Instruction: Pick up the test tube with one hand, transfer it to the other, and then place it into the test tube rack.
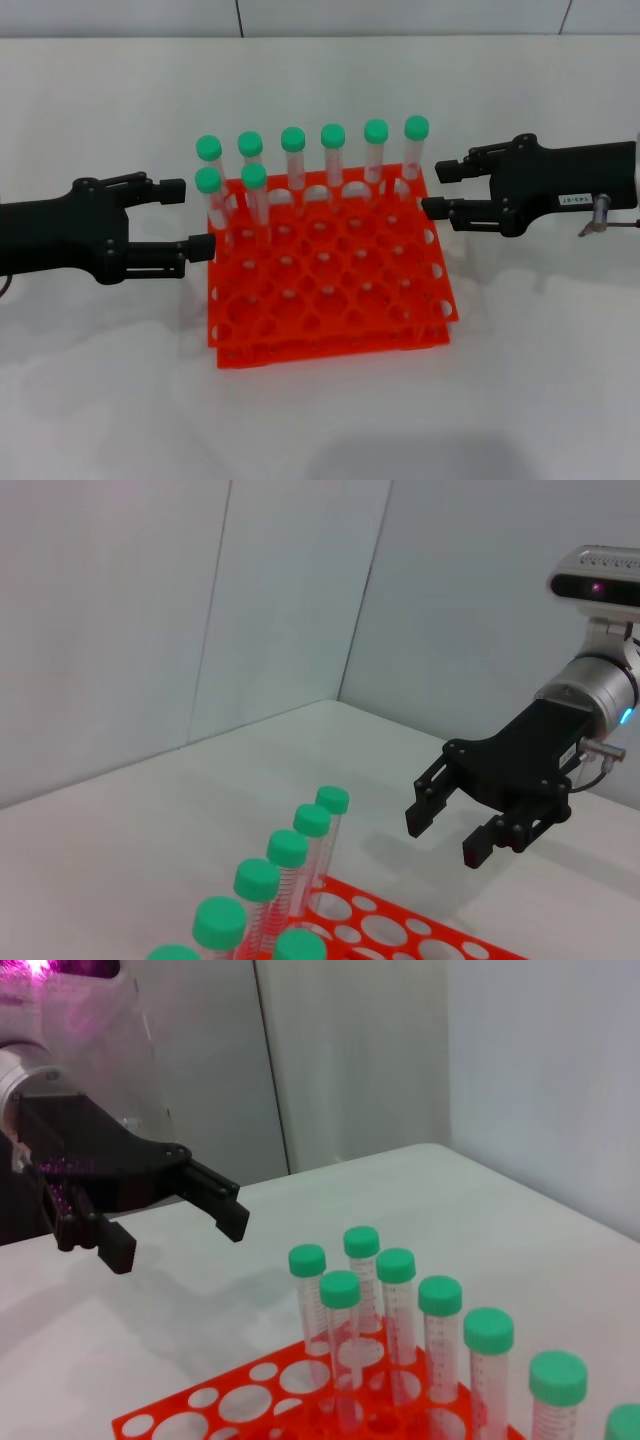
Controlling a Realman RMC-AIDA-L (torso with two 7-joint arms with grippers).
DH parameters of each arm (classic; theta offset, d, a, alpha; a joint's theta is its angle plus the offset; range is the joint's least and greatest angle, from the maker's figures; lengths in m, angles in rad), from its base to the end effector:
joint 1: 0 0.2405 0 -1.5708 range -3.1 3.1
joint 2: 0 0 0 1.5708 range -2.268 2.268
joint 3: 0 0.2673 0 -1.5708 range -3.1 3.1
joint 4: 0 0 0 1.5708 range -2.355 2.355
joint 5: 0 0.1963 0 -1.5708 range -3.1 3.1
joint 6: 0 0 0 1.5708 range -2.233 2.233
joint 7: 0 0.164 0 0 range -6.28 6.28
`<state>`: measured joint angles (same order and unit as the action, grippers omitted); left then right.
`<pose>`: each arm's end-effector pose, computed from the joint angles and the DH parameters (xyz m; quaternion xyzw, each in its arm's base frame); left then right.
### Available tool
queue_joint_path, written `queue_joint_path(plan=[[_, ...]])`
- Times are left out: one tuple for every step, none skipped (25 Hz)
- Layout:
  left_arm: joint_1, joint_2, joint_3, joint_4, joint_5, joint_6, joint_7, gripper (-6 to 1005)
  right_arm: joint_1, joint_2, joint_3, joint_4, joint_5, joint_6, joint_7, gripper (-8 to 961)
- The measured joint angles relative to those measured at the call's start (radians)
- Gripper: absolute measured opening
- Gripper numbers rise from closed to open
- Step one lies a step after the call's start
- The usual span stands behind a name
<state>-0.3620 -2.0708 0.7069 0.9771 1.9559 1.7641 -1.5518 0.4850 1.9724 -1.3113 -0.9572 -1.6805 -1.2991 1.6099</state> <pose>-0.2640 0.2926 0.0277 -0.9384 -0.2193 -0.2359 0.1254 0.2031 0.3563 -0.0193 -0.9680 0.1310 0.1704 0.1294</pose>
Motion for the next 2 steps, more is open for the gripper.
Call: queue_joint_path(plan=[[-0.001,0.0,-0.001,0.0,0.0,0.0,0.0,888,0.0,0.001,0.002,0.0,0.0,0.0,-0.002,486],[-0.001,0.0,-0.002,0.0,0.0,0.0,0.001,888,0.0,0.002,0.002,0.0,-0.001,0.0,-0.004,486]])
